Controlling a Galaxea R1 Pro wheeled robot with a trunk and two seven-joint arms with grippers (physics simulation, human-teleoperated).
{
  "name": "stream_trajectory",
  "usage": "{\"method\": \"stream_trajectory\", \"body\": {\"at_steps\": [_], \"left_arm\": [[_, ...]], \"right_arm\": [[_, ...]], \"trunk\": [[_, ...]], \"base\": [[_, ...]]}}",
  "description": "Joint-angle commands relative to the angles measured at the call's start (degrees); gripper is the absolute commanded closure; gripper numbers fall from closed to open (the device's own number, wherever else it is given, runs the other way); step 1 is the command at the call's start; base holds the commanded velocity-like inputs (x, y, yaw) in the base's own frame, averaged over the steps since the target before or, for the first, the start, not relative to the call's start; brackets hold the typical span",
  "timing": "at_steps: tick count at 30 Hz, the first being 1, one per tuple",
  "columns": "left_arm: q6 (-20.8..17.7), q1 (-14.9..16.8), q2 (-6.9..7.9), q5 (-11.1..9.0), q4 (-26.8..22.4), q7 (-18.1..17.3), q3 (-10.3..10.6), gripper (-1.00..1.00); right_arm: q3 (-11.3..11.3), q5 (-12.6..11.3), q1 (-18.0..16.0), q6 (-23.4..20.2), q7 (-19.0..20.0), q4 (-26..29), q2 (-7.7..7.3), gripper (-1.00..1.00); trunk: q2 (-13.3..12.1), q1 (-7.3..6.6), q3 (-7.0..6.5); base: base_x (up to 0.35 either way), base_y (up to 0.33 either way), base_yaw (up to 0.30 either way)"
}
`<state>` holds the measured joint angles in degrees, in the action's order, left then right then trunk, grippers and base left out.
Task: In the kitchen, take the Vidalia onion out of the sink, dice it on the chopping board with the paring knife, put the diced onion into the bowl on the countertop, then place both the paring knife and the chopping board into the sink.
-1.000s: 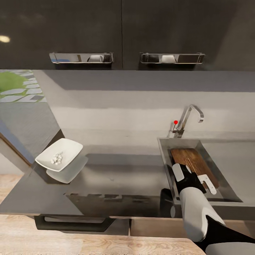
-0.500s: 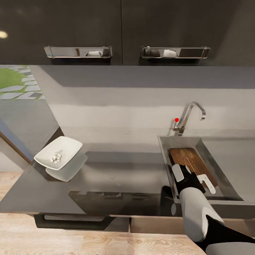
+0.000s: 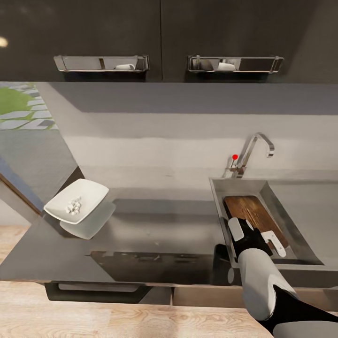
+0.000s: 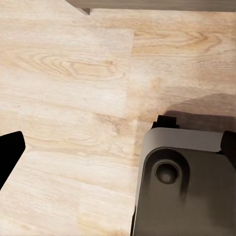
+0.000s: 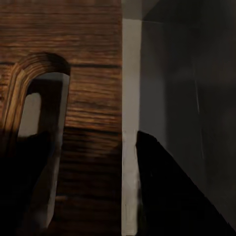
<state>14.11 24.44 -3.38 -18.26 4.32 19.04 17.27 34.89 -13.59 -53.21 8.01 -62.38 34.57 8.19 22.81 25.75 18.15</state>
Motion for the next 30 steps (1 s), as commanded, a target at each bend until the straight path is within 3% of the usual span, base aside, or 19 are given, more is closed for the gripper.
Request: {"method": "stream_trajectory", "body": {"at_steps": [1,15,16,21,24,25,27,28,30], "left_arm": [[0.4,0.1,-0.05,-0.5,0.3,0.0,0.5,-1.0],[0.4,0.1,-0.05,-0.5,0.3,0.0,0.5,-1.0],[0.4,0.1,-0.05,-0.5,0.3,0.0,0.5,-1.0],[0.4,0.1,-0.05,-0.5,0.3,0.0,0.5,-1.0],[0.4,0.1,-0.05,-0.5,0.3,0.0,0.5,-1.0],[0.4,0.1,-0.05,-0.5,0.3,0.0,0.5,-1.0],[0.4,0.1,-0.05,-0.5,0.3,0.0,0.5,-1.0],[0.4,0.1,-0.05,-0.5,0.3,0.0,0.5,-1.0],[0.4,0.1,-0.05,-0.5,0.3,0.0,0.5,-1.0]], "right_arm": [[0.2,-0.3,-0.1,0.6,0.1,0.1,0.01,-1.0],[-0.6,-0.3,-0.1,0.5,-0.2,1.2,0.14,-1.0],[-1.8,-0.3,-0.1,0.5,-0.3,1.7,0.18,-1.0],[-17.9,-0.3,-0.1,-1.7,-2.3,12.1,0.39,-1.0],[-24.1,-0.5,-0.1,-7.1,-5.6,20.1,0.47,-1.0],[-25.7,-0.6,-0.1,-10.2,-6.7,23.6,0.5,-1.0],[-29.0,-0.9,-0.1,-22.2,-8.3,35.1,1.05,-1.0],[-29.4,-1.0,-0.1,-26.7,-8.4,38.1,1.21,-1.0],[-29.7,-1.1,-0.1,-29.9,-8.0,39.6,1.3,-1.0]], "trunk": [[0.1,0.03,0.1],[0.1,0.03,0.1],[0.1,0.03,0.1],[0.1,0.03,0.1],[0.1,0.03,0.1],[0.1,0.03,0.1],[0.1,0.03,0.1],[0.1,0.03,0.1],[0.1,0.03,0.1]], "base": [[0.0,0.0,0.0],[0.0,0.0,0.0],[0.0,0.0,0.0],[0.0,0.0,0.0],[0.0,0.0,0.0],[0.0,0.0,0.0],[0.0,0.0,0.0],[0.0,0.0,0.0],[0.0,0.0,0.0]]}}
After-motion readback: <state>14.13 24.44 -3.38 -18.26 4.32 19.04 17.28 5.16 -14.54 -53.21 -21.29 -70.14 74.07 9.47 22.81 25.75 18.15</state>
